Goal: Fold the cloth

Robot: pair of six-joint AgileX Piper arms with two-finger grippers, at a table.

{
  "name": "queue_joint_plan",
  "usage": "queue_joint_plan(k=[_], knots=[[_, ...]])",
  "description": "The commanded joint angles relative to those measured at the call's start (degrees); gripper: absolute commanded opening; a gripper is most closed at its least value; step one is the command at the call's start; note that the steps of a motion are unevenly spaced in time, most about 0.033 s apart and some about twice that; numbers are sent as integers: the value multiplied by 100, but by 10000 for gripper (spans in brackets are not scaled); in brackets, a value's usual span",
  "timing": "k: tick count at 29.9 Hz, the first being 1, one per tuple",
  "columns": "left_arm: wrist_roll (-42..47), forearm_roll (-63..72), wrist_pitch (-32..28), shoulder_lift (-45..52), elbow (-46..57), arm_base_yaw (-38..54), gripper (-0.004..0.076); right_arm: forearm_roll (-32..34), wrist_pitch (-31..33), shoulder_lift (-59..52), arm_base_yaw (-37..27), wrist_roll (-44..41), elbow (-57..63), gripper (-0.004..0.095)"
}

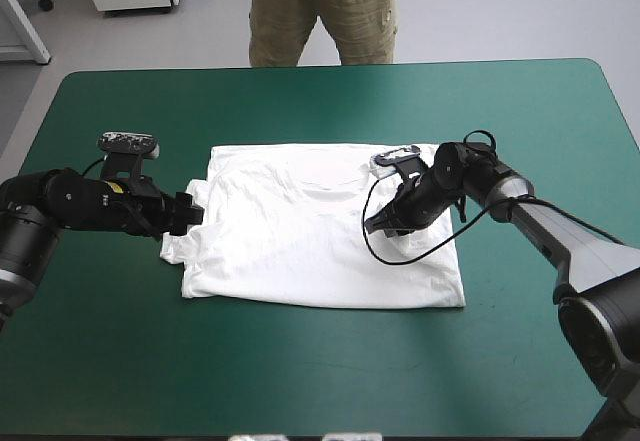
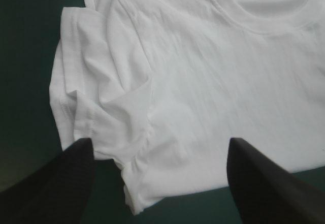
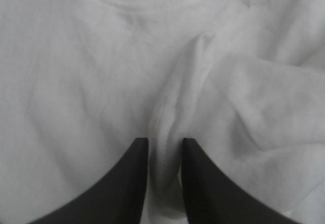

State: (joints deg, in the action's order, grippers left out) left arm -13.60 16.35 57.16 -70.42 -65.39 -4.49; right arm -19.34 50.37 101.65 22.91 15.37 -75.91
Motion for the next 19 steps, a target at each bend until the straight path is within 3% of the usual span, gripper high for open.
queue_joint_plan(k=[1,7,12,19], knots=[[1,54,-159,155,-195,0,528,-25,-102,-220,2,12,-196,436],[179,-549,-89,155,-148,0,528,420,-196,-947,2,-245,-206,463],[1048,-1510,-341,155,202,0,528,1136,36,-1956,2,-632,-206,463],[1986,-1917,-1329,-316,403,131,528,830,796,-2893,2,-648,-138,463]])
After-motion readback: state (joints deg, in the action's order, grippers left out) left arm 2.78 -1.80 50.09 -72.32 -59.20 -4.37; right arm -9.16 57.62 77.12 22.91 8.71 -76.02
